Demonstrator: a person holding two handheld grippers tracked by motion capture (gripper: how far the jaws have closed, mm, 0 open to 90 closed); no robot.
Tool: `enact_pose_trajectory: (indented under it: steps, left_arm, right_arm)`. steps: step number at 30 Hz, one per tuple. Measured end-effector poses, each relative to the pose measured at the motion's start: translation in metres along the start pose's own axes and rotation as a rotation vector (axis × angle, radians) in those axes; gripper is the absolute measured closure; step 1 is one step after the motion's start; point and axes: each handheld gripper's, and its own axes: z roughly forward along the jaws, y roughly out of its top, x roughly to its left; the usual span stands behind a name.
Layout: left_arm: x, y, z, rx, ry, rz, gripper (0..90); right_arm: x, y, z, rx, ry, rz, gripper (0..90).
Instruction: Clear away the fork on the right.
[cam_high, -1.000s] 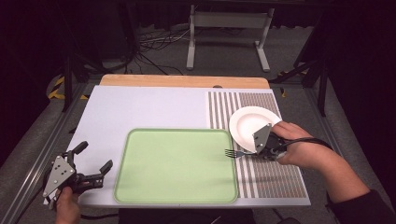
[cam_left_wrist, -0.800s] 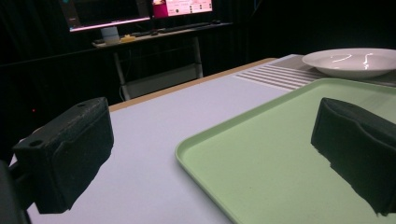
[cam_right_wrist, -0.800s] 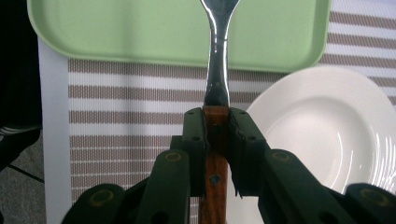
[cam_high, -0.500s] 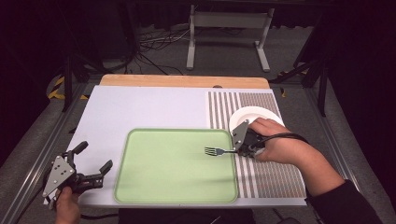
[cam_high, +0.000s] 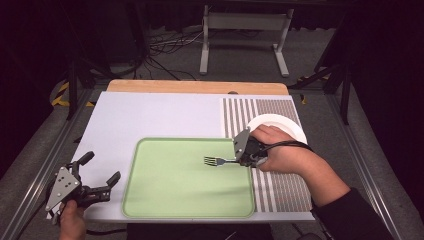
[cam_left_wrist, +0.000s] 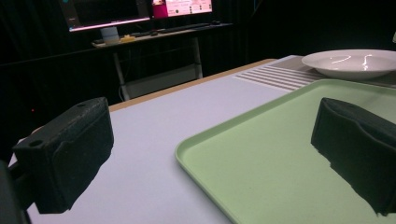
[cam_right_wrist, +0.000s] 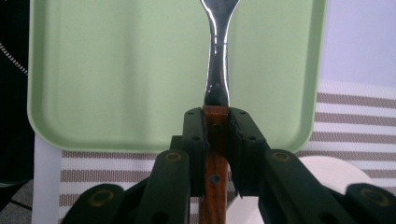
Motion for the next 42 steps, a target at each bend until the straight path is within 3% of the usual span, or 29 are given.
enact_pose_trajectory:
  steps: [7,9,12,16,17,20,29,36,42]
  left_arm:
    - [0.000,0.000,0.000,-0.001,-0.001,0.001,0.0]
    - [0.000,0.000,0.000,-0.002,-0.001,0.001,0.0]
    - [0.000,0.000,0.000,-0.003,-0.001,0.003,0.0]
    - [0.000,0.000,0.000,-0.002,-0.002,0.002,0.0]
    - [0.000,0.000,0.000,-0.002,-0.002,0.002,0.0]
    - [0.000,0.000,0.000,-0.002,-0.001,0.002,0.0]
    - [0.000,0.000,0.000,-0.002,-0.002,0.002,0.0]
    - [0.000,0.000,0.000,-0.001,-0.002,0.002,0.0]
    - [0.000,0.000,0.000,-0.002,-0.002,0.002,0.0]
  right_arm:
    - [-0.001,0.013,0.006,-0.027,-0.007,0.013,77.9]
    - [-0.001,0.016,0.008,-0.049,0.006,0.076,77.9]
    - [0.000,0.018,0.009,-0.054,0.008,0.112,77.9]
    - [0.002,0.023,0.015,-0.062,0.043,0.240,77.9]
    - [0.002,0.023,0.015,-0.062,0.043,0.240,77.9]
    - [0.003,0.024,0.018,-0.075,0.063,0.341,78.0]
    - [0.005,0.027,0.025,-0.091,0.097,0.523,77.9]
    - [0.003,0.027,0.029,-0.106,0.101,0.627,77.9]
    - [0.004,0.028,0.032,-0.103,0.099,0.660,77.9]
